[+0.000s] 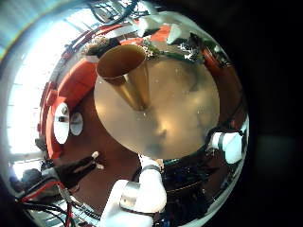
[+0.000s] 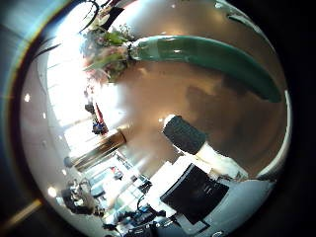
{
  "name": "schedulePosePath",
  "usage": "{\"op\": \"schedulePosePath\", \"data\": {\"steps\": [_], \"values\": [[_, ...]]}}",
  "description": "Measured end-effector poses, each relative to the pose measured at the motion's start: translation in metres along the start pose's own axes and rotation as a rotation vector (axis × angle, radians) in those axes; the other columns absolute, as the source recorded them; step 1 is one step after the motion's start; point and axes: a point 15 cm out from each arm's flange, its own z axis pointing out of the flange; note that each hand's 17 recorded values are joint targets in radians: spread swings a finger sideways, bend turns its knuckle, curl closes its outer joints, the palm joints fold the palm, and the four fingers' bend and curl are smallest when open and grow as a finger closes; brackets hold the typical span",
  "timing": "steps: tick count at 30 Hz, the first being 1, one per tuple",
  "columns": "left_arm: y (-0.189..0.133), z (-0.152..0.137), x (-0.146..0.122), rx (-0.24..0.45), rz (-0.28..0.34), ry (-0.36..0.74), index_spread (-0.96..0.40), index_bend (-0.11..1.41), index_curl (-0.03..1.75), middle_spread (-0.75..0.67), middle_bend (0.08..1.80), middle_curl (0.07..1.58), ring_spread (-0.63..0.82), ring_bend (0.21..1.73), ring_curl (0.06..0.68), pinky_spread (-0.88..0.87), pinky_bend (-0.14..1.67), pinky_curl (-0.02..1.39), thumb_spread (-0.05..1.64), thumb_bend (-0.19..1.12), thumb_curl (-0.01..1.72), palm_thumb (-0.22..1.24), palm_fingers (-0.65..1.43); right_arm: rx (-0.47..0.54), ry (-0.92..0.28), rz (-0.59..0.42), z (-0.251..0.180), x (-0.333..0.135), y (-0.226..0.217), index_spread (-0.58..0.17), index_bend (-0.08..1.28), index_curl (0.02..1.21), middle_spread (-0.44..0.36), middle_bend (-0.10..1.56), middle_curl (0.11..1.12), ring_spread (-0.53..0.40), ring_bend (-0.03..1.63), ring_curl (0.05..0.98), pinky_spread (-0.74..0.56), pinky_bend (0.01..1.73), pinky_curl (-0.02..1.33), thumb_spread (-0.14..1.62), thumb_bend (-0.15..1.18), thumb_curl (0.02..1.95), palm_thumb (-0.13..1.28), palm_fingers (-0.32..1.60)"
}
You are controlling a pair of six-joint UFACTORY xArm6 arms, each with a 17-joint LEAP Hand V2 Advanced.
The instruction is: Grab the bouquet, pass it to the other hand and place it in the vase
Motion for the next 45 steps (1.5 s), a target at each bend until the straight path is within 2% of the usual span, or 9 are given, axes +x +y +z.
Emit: {"op": "schedulePosePath", "data": {"steps": [7,16,24,29,30,32,34,38,45], "values": [[0.004,-0.004,0.001,-0.003,0.007,-0.002,-0.01,0.19,0.39,0.26,0.19,0.35,0.50,0.48,0.183,0.49,0.19,0.27,1.14,-0.02,0.35,0.45,0.23,-0.015,0.053,0.020,0.009,0.010,-0.002,-0.188,0.20,0.32,0.035,0.42,0.41,-0.007,0.70,0.238,0.19,0.49,0.14,1.08,-0.03,0.42,0.49,0.37],[0.005,-0.006,0.001,0.000,0.005,0.000,-0.01,0.19,0.39,0.26,0.19,0.35,0.50,0.48,0.184,0.49,0.19,0.28,1.15,-0.02,0.35,0.45,0.22,-0.053,0.100,0.038,0.022,0.016,-0.001,-0.196,0.21,0.36,0.039,0.44,0.41,-0.003,0.67,0.229,0.20,0.43,0.13,1.07,-0.03,0.41,0.45,0.43],[0.005,-0.006,0.000,0.004,0.003,-0.001,-0.02,0.19,0.39,0.26,0.19,0.35,0.50,0.48,0.184,0.49,0.19,0.28,1.14,-0.02,0.35,0.46,0.22,-0.104,0.156,0.021,0.032,0.020,0.006,-0.219,0.22,0.39,0.015,0.46,0.43,-0.023,0.70,0.234,0.20,0.41,0.12,1.06,-0.01,0.43,0.50,0.53],[0.005,-0.006,0.001,0.005,0.003,-0.002,-0.02,0.19,0.40,0.26,0.19,0.35,0.50,0.48,0.184,0.49,0.19,0.28,1.14,-0.02,0.35,0.46,0.22,-0.118,0.161,0.014,0.034,0.017,0.008,-0.257,0.24,0.40,-0.031,0.52,0.45,-0.083,0.81,0.255,0.16,0.40,0.09,1.04,-0.01,0.45,0.56,0.75],[0.005,-0.006,0.001,0.003,0.003,-0.002,-0.02,0.19,0.40,0.26,0.19,0.35,0.50,0.48,0.184,0.49,0.19,0.28,1.14,-0.02,0.36,0.46,0.22,-0.120,0.163,0.012,0.034,0.016,0.009,-0.294,0.24,0.40,-0.070,0.55,0.46,-0.125,0.87,0.272,0.07,0.47,0.08,1.03,-0.01,0.46,0.60,0.93],[0.005,-0.006,0.001,0.005,0.002,-0.001,-0.02,0.19,0.40,0.26,0.19,0.35,0.50,0.48,0.184,0.49,0.19,0.28,1.14,-0.02,0.36,0.46,0.22,-0.132,0.169,0.009,0.035,0.015,0.012,-0.324,0.25,0.41,-0.104,0.58,0.48,-0.156,0.90,0.284,-0.03,0.55,0.09,1.02,-0.01,0.47,0.63,1.10],[0.005,-0.007,0.000,0.007,0.001,-0.001,-0.02,0.19,0.40,0.26,0.19,0.35,0.50,0.48,0.184,0.49,0.19,0.28,1.14,-0.02,0.36,0.46,0.22,-0.140,0.175,0.005,0.035,0.014,0.013,-0.373,0.34,0.48,-0.156,0.67,0.53,-0.195,0.96,0.339,-0.24,0.75,0.16,1.00,0.00,0.49,0.70,1.35],[0.005,-0.007,0.001,0.009,0.003,-0.002,-0.02,0.19,0.40,0.26,0.19,0.35,0.50,0.48,0.184,0.49,0.19,0.28,1.14,-0.02,0.36,0.46,0.22,-0.163,0.177,0.001,0.036,0.011,0.019,-0.407,0.55,0.59,-0.199,0.81,0.60,-0.219,1.07,0.401,-0.37,0.94,0.24,0.95,0.00,0.52,0.79,1.42],[0.005,-0.010,0.001,0.017,0.007,-0.002,-0.02,0.19,0.40,0.26,0.19,0.35,0.50,0.48,0.183,0.49,0.19,0.28,1.14,-0.02,0.36,0.46,0.23,-0.177,0.226,-0.008,0.029,0.014,0.026,-0.417,0.86,0.80,-0.239,1.06,0.77,-0.227,1.32,0.526,-0.33,1.32,0.43,0.83,0.00,0.59,0.99,1.23]]}}
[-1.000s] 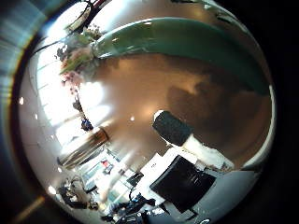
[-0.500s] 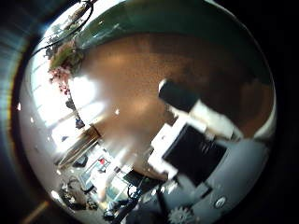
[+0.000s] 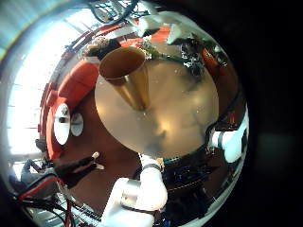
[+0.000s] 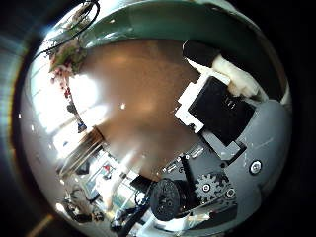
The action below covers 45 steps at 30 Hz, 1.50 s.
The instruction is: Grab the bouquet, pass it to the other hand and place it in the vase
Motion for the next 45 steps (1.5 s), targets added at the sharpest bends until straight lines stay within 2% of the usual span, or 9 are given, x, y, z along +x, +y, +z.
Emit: {"op": "schedulePosePath", "data": {"steps": [6,12,18,22,28,32,38,45], "values": [[0.000,-0.002,0.001,0.005,0.003,0.001,-0.02,0.19,0.40,0.26,0.19,0.35,0.50,0.48,0.182,0.49,0.19,0.28,1.14,-0.02,0.36,0.46,0.23,0.041,0.057,0.028,-0.020,0.014,0.006,-0.386,1.00,0.90,-0.232,1.20,0.85,-0.225,1.39,0.587,-0.27,1.42,0.50,0.80,0.04,0.65,1.12,1.16],[0.002,-0.002,0.000,0.012,0.003,0.001,-0.02,0.19,0.40,0.26,0.19,0.35,0.50,0.47,0.182,0.50,0.19,0.28,1.14,-0.02,0.36,0.46,0.23,0.156,0.018,0.042,-0.061,0.028,0.014,-0.345,1.08,0.97,-0.209,1.28,0.90,-0.214,1.45,0.643,-0.21,1.46,0.56,0.82,0.05,0.74,1.18,1.11],[0.002,-0.001,0.000,0.019,0.011,0.005,-0.02,0.19,0.40,0.26,0.19,0.35,0.50,0.47,0.181,0.50,0.19,0.28,1.14,-0.02,0.35,0.46,0.23,0.241,-0.197,-0.038,-0.091,0.002,0.025,-0.315,1.11,1.00,-0.190,1.31,0.91,-0.207,1.47,0.670,-0.19,1.46,0.60,0.84,0.07,0.81,1.20,1.10],[0.001,-0.001,0.000,0.019,0.019,0.002,-0.02,0.19,0.41,0.26,0.19,0.34,0.50,0.47,0.181,0.50,0.19,0.28,1.14,-0.02,0.35,0.46,0.23,0.348,-0.328,-0.058,-0.130,0.005,0.046,-0.300,1.11,1.00,-0.180,1.32,0.92,-0.203,1.47,0.681,-0.18,1.45,0.61,0.85,0.07,0.86,1.20,1.10],[-0.006,-0.001,0.000,0.021,0.013,0.002,-0.02,0.19,0.41,0.26,0.19,0.34,0.50,0.47,0.179,0.49,0.19,0.28,1.14,-0.02,0.35,0.46,0.24,0.423,-0.531,-0.072,-0.156,0.007,0.065,-0.278,1.12,1.01,-0.168,1.33,0.92,-0.199,1.48,0.697,-0.17,1.42,0.65,0.87,0.08,0.94,1.20,1.10],[-0.005,-0.002,0.001,0.022,0.016,0.006,-0.03,0.19,0.41,0.26,0.19,0.34,0.50,0.47,0.179,0.48,0.19,0.28,1.14,-0.02,0.35,0.46,0.24,0.428,-0.646,-0.084,-0.168,0.017,0.090,-0.273,1.12,1.01,-0.163,1.33,0.91,-0.198,1.47,0.701,-0.17,1.41,0.67,0.87,0.08,0.97,1.20,1.10],[-0.008,-0.001,0.003,0.019,0.014,0.016,-0.03,0.19,0.41,0.26,0.19,0.34,0.50,0.46,0.178,0.48,0.19,0.28,1.15,-0.02,0.35,0.46,0.24,0.475,-0.764,-0.093,-0.184,0.029,0.110,-0.265,1.13,1.02,-0.158,1.34,0.91,-0.196,1.47,0.708,-0.17,1.38,0.70,0.87,0.09,1.04,1.19,1.10],[-0.008,-0.006,0.006,0.028,0.015,0.033,-0.03,0.19,0.41,0.26,0.19,0.34,0.50,0.46,0.176,0.48,0.19,0.28,1.15,-0.02,0.35,0.46,0.25,0.414,-0.770,-0.102,-0.171,0.031,0.122,-0.260,1.13,1.02,-0.154,1.35,0.91,-0.196,1.47,0.714,-0.17,1.37,0.74,0.87,0.08,1.11,1.17,1.10]]}}
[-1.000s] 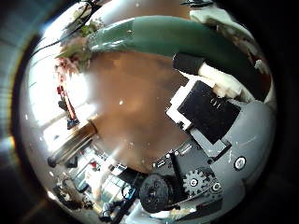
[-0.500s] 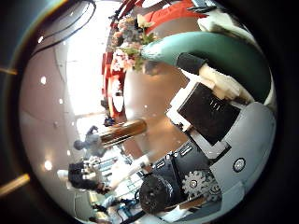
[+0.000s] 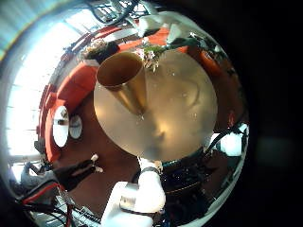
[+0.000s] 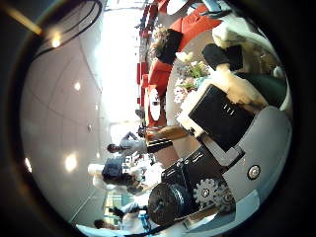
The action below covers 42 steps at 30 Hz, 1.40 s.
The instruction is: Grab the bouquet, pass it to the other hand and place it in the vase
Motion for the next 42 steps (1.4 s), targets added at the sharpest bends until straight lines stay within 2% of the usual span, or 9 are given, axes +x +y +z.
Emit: {"op": "schedulePosePath", "data": {"steps": [11,14,18,20,21,22,28,37,42], "values": [[0.001,0.000,0.002,0.000,0.002,0.014,-0.03,0.19,0.41,0.26,0.19,0.34,0.50,0.46,0.175,0.48,0.19,0.28,1.15,-0.02,0.34,0.46,0.25,-0.068,0.099,0.062,0.008,0.040,0.015,-0.258,1.12,1.03,-0.153,1.35,0.91,-0.200,1.46,0.725,-0.17,1.34,0.80,0.89,0.06,1.19,1.14,1.08],[0.001,0.000,0.002,0.001,0.002,0.015,-0.03,0.19,0.41,0.26,0.19,0.34,0.50,0.46,0.175,0.48,0.19,0.28,1.15,-0.02,0.34,0.46,0.25,-0.096,0.100,0.079,0.016,0.048,0.022,-0.261,1.11,1.03,-0.156,1.33,0.90,-0.202,1.45,0.725,-0.18,1.33,0.81,0.91,-0.01,1.17,1.03,1.05],[0.002,0.000,0.003,0.000,0.003,0.017,-0.03,0.19,0.41,0.26,0.19,0.34,0.49,0.46,0.178,0.48,0.19,0.28,1.15,-0.02,0.34,0.46,0.25,-0.156,0.160,0.113,0.022,0.074,0.032,-0.280,0.95,1.00,-0.161,1.23,0.86,-0.204,1.40,0.696,-0.27,1.27,0.78,0.95,-0.06,1.06,0.88,0.91],[0.001,0.000,0.002,-0.001,-0.001,0.016,-0.03,0.19,0.41,0.26,0.19,0.34,0.49,0.46,0.178,0.48,0.19,0.28,1.15,-0.02,0.34,0.46,0.25,-0.190,0.196,0.139,0.026,0.090,0.037,-0.304,0.73,0.95,-0.172,1.17,0.85,-0.211,1.38,0.684,-0.33,1.19,0.75,0.99,-0.06,0.95,0.72,0.55],[0.001,0.000,0.002,-0.001,-0.003,0.017,-0.03,0.19,0.41,0.26,0.19,0.34,0.49,0.46,0.178,0.48,0.19,0.28,1.15,-0.02,0.34,0.46,0.25,-0.205,0.209,0.144,0.030,0.096,0.037,-0.307,0.70,0.94,-0.172,1.16,0.85,-0.212,1.39,0.684,-0.34,1.18,0.75,1.00,-0.06,0.93,0.71,0.52],[0.000,0.000,0.002,-0.001,-0.003,0.019,-0.03,0.19,0.41,0.26,0.19,0.34,0.49,0.46,0.178,0.48,0.19,0.28,1.15,-0.02,0.34,0.46,0.25,-0.216,0.215,0.147,0.034,0.100,0.036,-0.310,0.64,0.92,-0.165,1.10,0.83,-0.203,1.34,0.670,-0.32,1.11,0.73,1.02,-0.05,0.90,0.70,0.29],[0.001,0.001,0.004,-0.004,0.003,0.025,-0.03,0.19,0.41,0.26,0.19,0.34,0.49,0.46,0.179,0.48,0.19,0.28,1.15,-0.02,0.34,0.45,0.25,-0.265,0.254,0.153,0.056,0.119,0.029,-0.326,0.58,0.82,-0.136,1.01,0.78,-0.150,1.19,0.591,-0.14,0.81,0.61,1.07,-0.03,0.75,0.68,0.05],[0.000,0.002,0.003,-0.006,0.002,0.020,-0.03,0.19,0.41,0.26,0.19,0.33,0.49,0.46,0.180,0.48,0.19,0.28,1.15,-0.02,0.35,0.45,0.25,-0.348,0.402,0.178,0.085,0.131,0.033,-0.256,0.41,0.69,-0.110,0.91,0.72,-0.142,1.14,0.547,0.02,0.74,0.51,1.08,-0.03,0.62,0.66,0.11],[0.000,0.004,0.002,-0.010,0.001,0.018,-0.03,0.19,0.40,0.26,0.19,0.33,0.50,0.46,0.182,0.48,0.19,0.28,1.15,-0.02,0.35,0.45,0.25,-0.298,0.507,0.187,0.110,0.146,0.026,-0.231,0.36,0.66,-0.112,0.85,0.71,-0.158,1.15,0.557,0.03,0.74,0.50,1.07,-0.03,0.57,0.64,0.10]]}}
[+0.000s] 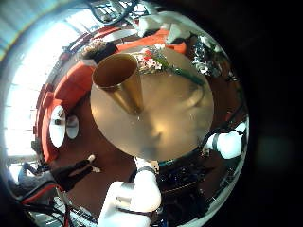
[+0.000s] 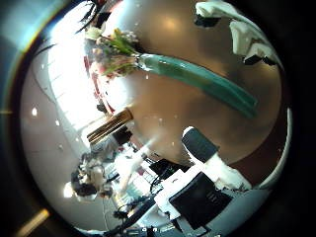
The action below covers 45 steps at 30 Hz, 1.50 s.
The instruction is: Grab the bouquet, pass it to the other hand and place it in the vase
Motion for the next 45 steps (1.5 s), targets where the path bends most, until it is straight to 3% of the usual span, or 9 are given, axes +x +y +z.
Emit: {"op": "schedulePosePath", "data": {"steps": [4,9,24,36,44,45], "values": [[0.001,0.000,-0.001,0.002,-0.002,0.000,-0.03,0.19,0.40,0.26,0.19,0.33,0.49,0.46,0.181,0.48,0.19,0.28,1.15,-0.02,0.35,0.46,0.25,0.066,0.051,0.002,0.013,-0.020,-0.002,-0.206,0.32,0.63,-0.115,0.80,0.71,-0.172,1.14,0.562,0.03,0.75,0.48,1.05,-0.03,0.54,0.63,0.09],[0.001,-0.001,0.000,0.004,0.004,-0.001,-0.03,0.19,0.40,0.26,0.19,0.33,0.49,0.45,0.182,0.48,0.19,0.28,1.15,-0.02,0.35,0.46,0.25,0.055,0.150,0.027,0.020,-0.023,0.003,-0.184,0.29,0.62,-0.105,0.75,0.71,-0.179,1.11,0.563,0.04,0.77,0.48,1.04,-0.03,0.52,0.63,0.06],[0.005,0.001,-0.002,0.006,0.004,-0.002,-0.03,0.19,0.40,0.26,0.19,0.33,0.49,0.45,0.183,0.48,0.19,0.28,1.15,-0.02,0.35,0.46,0.25,0.056,0.158,0.041,0.034,-0.025,-0.009,-0.165,0.28,0.58,-0.095,0.64,0.70,-0.187,1.00,0.555,0.05,0.75,0.42,1.02,-0.02,0.48,0.65,0.09],[0.002,0.003,-0.003,0.001,0.001,-0.002,-0.03,0.19,0.41,0.26,0.19,0.33,0.50,0.46,0.185,0.48,0.19,0.28,1.15,-0.02,0.34,0.46,0.25,0.024,0.162,0.055,0.052,-0.027,-0.016,-0.187,0.27,0.56,-0.101,0.60,0.71,-0.174,0.95,0.553,0.06,0.75,0.39,1.01,-0.02,0.48,0.71,0.16],[0.001,0.004,-0.003,-0.003,-0.002,0.000,-0.03,0.19,0.41,0.26,0.19,0.33,0.50,0.46,0.185,0.48,0.19,0.28,1.15,-0.02,0.34,0.46,0.25,0.006,0.181,0.054,0.060,-0.026,-0.019,-0.245,0.28,0.57,-0.135,0.57,0.72,-0.208,0.99,0.562,-0.06,0.86,0.39,0.99,-0.02,0.49,0.77,0.33],[0.001,0.004,-0.003,-0.003,-0.001,-0.002,-0.03,0.19,0.41,0.26,0.19,0.33,0.50,0.46,0.185,0.48,0.19,0.28,1.15,-0.02,0.34,0.46,0.25,0.005,0.187,0.055,0.060,-0.026,-0.019,-0.270,0.27,0.58,-0.154,0.58,0.73,-0.227,1.03,0.569,-0.12,0.91,0.39,0.99,-0.02,0.49,0.78,0.42]]}}
